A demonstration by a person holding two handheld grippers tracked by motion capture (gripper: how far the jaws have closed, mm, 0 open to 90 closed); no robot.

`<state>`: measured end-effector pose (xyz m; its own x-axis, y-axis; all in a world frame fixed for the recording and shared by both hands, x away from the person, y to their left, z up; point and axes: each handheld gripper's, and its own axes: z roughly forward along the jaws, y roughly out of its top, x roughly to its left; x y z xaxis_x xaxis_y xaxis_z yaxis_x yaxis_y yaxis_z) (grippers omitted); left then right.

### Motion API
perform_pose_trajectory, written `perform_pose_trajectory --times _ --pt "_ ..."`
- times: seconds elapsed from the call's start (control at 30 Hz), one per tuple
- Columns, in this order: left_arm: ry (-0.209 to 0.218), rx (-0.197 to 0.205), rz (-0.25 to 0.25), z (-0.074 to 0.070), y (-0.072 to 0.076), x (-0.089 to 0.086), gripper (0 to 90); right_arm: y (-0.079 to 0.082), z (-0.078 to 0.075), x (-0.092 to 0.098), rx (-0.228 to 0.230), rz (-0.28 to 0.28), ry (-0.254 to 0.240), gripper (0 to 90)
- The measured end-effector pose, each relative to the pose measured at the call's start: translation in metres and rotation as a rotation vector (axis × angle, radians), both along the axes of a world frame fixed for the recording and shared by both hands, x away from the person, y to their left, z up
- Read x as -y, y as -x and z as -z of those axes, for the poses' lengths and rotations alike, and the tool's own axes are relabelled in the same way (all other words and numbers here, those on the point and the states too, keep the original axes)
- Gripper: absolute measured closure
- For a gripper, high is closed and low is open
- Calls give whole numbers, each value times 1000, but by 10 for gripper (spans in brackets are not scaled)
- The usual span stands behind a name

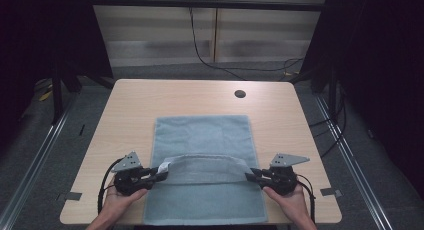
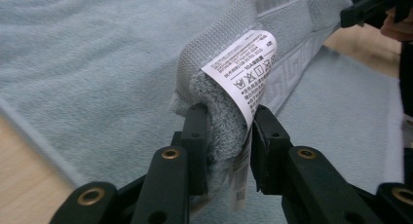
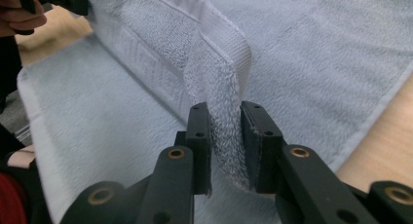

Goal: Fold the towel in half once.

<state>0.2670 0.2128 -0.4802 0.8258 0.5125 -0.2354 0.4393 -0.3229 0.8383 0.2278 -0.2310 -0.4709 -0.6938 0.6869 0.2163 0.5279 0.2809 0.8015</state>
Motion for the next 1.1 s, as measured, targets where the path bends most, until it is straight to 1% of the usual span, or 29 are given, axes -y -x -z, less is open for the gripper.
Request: perform_pose_trajectory --times 0.03,0.1,0.17,0.2,0.27,0.33,0.37,0.4,0.47,0.6,0.67,0.7,0.73,0.83,0.87,0.93,0.97,1.1 --pt "-12 8 1 0 3 2 702 3 0 1 1 -5 -3 727" --pt "-16 7 10 -1 6 3 687 11 2 2 -7 -9 -19 707" --pt "-14 16 -2 -3 12 1 674 18 3 3 -11 -12 -13 692" --pt "-2 20 -13 -3 16 -1 675 22 3 5 -15 -14 -18 683" --pt "-10 16 -2 -2 21 -3 670 29 4 7 -20 -13 -23 668" --pt "-2 15 5 -2 29 -6 659 35 4 9 -26 -13 -20 657" --pt "-5 18 9 -3 33 -7 654 37 3 9 -25 -12 -18 654" --pt "-1 27 10 -4 36 -8 651 40 2 10 -26 -13 -26 650" --pt "12 35 20 -7 42 -11 633 45 -1 12 -12 -9 -35 638" --pt "33 52 7 -12 47 -18 627 52 -8 14 5 1 -53 633" --pt "42 47 -1 -13 45 -20 619 51 -9 16 10 7 -51 632" --pt "46 51 -6 -14 44 -20 619 49 -9 16 13 9 -49 632" --pt "56 59 -13 -16 43 -22 619 47 -8 16 9 11 -54 631" --pt "90 66 -29 -22 41 -26 614 39 -6 13 -1 -4 -37 630" --pt "90 68 -35 -23 40 -27 612 37 -5 11 -7 -8 -32 630" --pt "72 65 -46 -23 35 -27 612 32 -3 9 -15 -18 -27 631" --pt "59 67 -46 -22 30 -26 611 28 -2 6 -19 -21 -21 632" --pt "-16 33 -50 -16 4 -17 595 4 -2 -2 -4 -27 -4 632"
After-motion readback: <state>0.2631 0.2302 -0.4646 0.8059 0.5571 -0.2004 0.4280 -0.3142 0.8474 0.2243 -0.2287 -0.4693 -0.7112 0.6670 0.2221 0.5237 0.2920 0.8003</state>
